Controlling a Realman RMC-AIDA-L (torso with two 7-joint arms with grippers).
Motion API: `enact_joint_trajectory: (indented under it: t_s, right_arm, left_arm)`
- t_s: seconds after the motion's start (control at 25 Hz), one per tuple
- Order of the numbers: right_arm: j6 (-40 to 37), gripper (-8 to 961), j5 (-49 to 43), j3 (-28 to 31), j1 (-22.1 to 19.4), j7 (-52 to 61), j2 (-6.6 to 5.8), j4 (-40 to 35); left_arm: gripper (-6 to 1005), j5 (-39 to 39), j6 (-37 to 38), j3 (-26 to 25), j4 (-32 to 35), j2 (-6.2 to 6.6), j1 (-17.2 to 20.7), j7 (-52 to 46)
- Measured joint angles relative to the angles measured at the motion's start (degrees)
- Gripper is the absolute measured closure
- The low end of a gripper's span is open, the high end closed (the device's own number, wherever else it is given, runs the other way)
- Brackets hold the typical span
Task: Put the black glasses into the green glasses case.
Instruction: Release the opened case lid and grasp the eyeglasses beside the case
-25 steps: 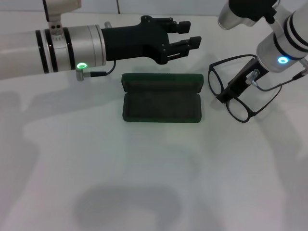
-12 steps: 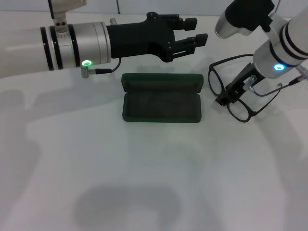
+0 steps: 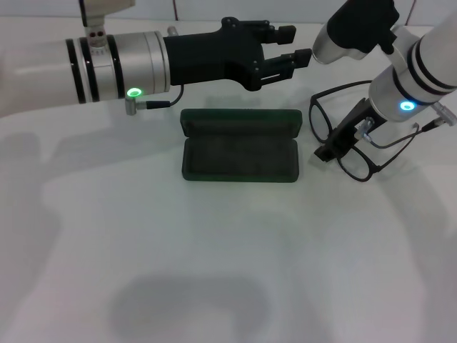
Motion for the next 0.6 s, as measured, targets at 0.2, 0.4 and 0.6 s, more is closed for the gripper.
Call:
enact_joint_trajectory:
  t_s: [0.2, 0.4, 0.6]
  right_arm:
    - [0.01, 623, 0.00, 0.00, 0.16, 0.07, 0.00, 0.41]
    - [-0.25, 650, 0.01, 0.12, 0.20, 0.12, 0.00, 0.54]
    - [-0.38, 691, 0.03, 0.12, 0.18, 0.19, 0.00, 0.55]
  left_arm:
    - [530, 0.19, -1.07, 0.00, 0.26, 0.01, -0.04, 0.00]
    - [530, 0.22, -1.15, 0.00, 0.26, -0.02, -0.04, 0.00]
    - [531, 0.13, -1.17, -0.01, 0.26, -0.08, -0.02, 0.00]
